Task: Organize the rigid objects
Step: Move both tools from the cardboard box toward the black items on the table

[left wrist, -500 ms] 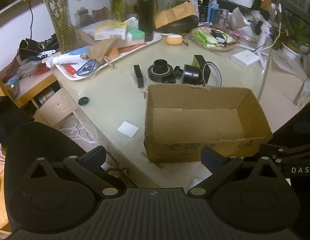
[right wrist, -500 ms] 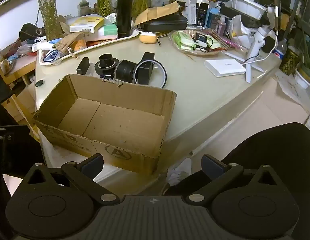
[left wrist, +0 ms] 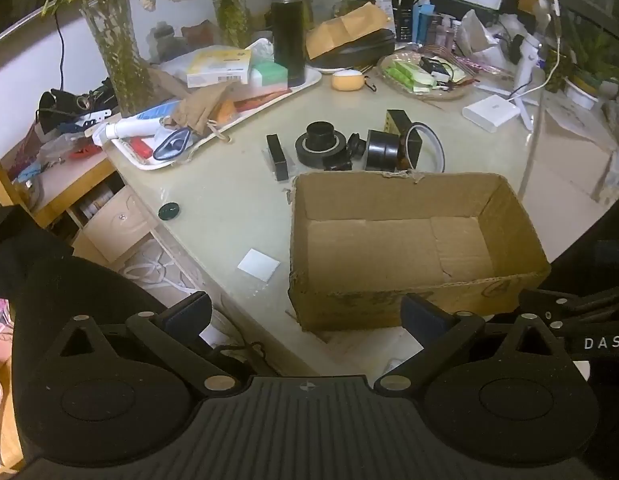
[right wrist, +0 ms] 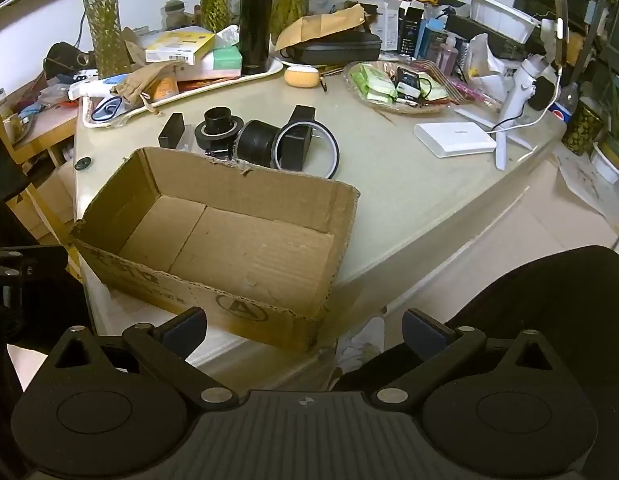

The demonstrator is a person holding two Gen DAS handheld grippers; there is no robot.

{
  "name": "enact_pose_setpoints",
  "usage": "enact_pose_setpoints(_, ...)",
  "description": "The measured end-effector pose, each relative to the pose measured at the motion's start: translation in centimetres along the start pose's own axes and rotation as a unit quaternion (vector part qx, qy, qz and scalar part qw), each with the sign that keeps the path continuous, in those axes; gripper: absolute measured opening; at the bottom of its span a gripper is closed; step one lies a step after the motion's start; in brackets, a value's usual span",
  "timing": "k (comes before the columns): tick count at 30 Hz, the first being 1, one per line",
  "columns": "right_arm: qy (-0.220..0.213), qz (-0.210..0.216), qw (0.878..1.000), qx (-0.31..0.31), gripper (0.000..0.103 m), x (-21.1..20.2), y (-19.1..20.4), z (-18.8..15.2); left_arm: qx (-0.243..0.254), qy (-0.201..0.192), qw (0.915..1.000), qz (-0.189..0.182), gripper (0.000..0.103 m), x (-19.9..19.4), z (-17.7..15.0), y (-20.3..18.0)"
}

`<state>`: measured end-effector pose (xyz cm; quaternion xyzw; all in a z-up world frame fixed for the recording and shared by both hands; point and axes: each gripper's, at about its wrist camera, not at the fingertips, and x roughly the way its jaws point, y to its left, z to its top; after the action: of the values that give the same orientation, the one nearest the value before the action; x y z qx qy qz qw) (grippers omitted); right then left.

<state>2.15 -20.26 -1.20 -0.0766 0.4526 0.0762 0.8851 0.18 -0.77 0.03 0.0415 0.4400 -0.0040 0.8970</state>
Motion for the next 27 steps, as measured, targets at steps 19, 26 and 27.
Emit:
enact_pose_setpoints(19, -0.023, 0.040, 0.999, 0.023, 0.103, -0.4, -0.8, 0.0, -0.005, -0.008, 0.9999, -0.006, 0.103, -0.4, -0.1, 0.5)
enact_pose_setpoints(26, -0.025, 0.075, 0.996, 0.051, 0.103, -0.1, -1.6, 0.1, -0.006, -0.006, 0.9999, -0.007, 0.103, -0.4, -0.1, 0.8)
enact_pose_setpoints(27, -0.023, 0.080, 0.995, 0.053, 0.103, 0.0, -1.7, 0.2, -0.005, -0.004, 1.0000, -0.007, 0.103, -0.3, 0.0, 0.8)
